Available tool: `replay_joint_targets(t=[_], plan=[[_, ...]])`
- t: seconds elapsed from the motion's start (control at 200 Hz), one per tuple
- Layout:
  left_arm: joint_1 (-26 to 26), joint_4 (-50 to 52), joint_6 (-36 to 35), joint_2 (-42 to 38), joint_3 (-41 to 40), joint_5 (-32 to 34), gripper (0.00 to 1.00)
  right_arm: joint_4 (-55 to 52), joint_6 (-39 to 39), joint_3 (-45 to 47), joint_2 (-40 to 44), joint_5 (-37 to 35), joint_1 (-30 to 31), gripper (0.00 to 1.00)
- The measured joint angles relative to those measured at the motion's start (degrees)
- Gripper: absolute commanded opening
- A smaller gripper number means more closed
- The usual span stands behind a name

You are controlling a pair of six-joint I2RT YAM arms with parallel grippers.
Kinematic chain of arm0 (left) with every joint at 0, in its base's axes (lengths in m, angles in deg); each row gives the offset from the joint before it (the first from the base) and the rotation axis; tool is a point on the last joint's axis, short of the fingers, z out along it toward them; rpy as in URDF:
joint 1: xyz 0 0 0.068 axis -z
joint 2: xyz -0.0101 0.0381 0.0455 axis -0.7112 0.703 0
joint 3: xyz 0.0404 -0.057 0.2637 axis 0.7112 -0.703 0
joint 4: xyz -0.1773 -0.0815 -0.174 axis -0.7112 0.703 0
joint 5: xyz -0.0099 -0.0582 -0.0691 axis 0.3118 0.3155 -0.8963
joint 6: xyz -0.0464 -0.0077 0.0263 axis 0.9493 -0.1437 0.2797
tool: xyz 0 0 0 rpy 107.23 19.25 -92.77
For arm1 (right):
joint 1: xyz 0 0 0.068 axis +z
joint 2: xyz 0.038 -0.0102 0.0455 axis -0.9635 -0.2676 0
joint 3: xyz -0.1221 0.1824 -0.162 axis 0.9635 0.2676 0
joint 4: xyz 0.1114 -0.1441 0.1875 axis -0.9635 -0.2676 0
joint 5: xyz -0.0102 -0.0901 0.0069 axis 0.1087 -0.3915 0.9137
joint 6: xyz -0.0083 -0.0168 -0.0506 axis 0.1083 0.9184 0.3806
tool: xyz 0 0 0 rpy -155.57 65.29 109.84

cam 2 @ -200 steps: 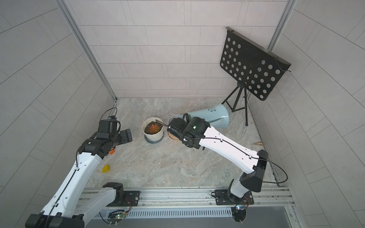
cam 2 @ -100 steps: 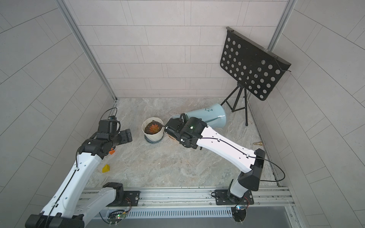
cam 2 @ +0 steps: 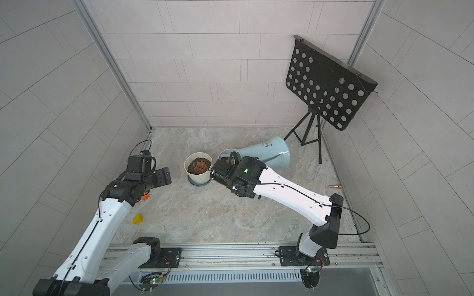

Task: Water the succulent around the soil edge
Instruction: Water the soil of the potted plant with water.

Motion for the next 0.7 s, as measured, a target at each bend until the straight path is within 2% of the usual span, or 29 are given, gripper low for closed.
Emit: replay_joint_targets(t=[0.7], plan=[[-0.4, 0.0, 0.0, -0.1, 0.0, 0.0, 0.89, -4.9, -6.2, 3.9, 3.7, -0.1, 4.1, 0.00]])
